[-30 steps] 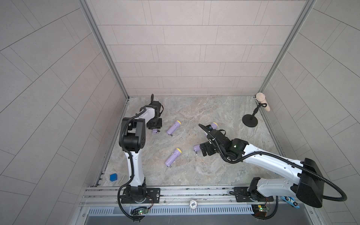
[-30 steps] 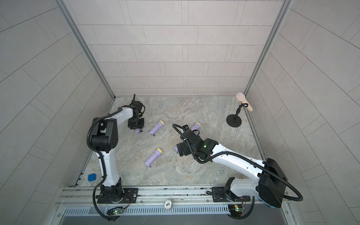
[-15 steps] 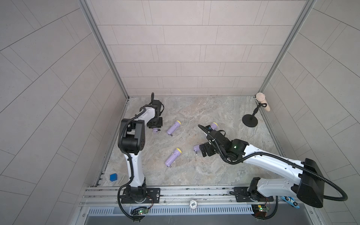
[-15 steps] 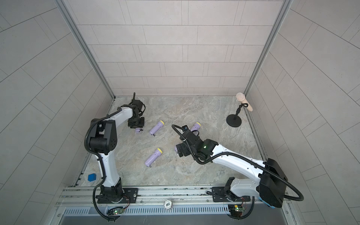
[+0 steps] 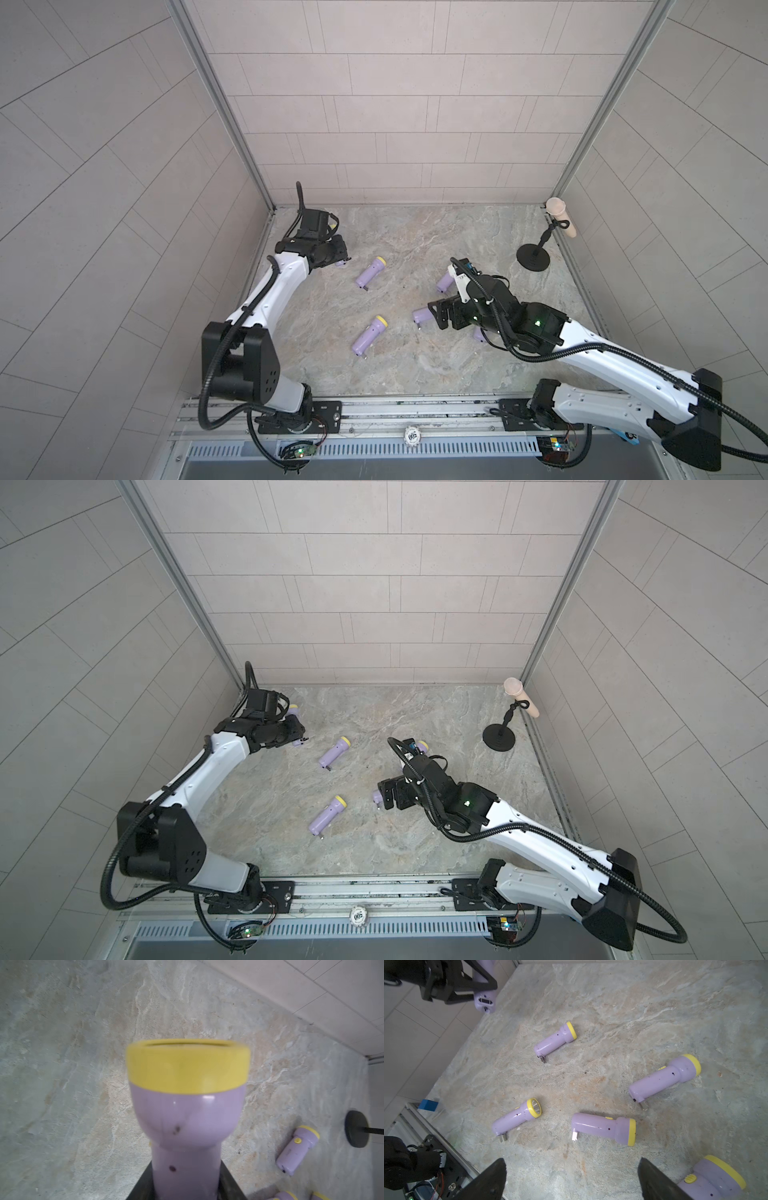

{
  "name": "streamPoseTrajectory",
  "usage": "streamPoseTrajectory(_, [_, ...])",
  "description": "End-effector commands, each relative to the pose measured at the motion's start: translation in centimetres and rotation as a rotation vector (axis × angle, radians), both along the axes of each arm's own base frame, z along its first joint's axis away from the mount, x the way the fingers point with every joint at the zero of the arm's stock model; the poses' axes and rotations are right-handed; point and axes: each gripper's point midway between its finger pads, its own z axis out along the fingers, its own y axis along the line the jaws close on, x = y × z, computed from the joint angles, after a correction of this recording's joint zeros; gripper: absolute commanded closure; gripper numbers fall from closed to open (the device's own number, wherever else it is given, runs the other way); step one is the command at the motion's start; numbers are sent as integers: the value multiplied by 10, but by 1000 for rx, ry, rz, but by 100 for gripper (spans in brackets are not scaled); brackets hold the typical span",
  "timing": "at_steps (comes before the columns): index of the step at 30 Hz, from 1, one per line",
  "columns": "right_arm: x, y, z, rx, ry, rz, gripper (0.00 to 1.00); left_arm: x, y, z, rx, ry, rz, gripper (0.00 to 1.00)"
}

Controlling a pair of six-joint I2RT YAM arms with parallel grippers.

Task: Close the plug at the bottom of the flashlight
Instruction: Pick up the flashlight from the center of the board, then close the plug of the flashlight.

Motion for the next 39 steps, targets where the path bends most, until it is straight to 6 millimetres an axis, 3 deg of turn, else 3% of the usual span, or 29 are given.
streamPoseTrajectory(1, [0, -2, 34, 125, -44, -39, 0, 7, -20, 38, -209, -154, 30, 100])
streamPoseTrajectory(8, [-7, -18, 60, 293, -85, -113, 0, -5, -52, 75, -478, -300, 26, 100])
streamPoseTrajectory(17, [-8, -26, 68, 479, -114, -177, 0, -15, -100, 106, -658, -349, -75, 100])
streamPoseTrajectory(27, [7, -5, 76, 539, -114, -177, 0, -16, -127, 113, -873, -372, -82, 100])
streamPoseTrajectory(39, [44, 25, 67, 597, -38, -231, 0, -19, -131, 131, -1045, -414, -105, 100])
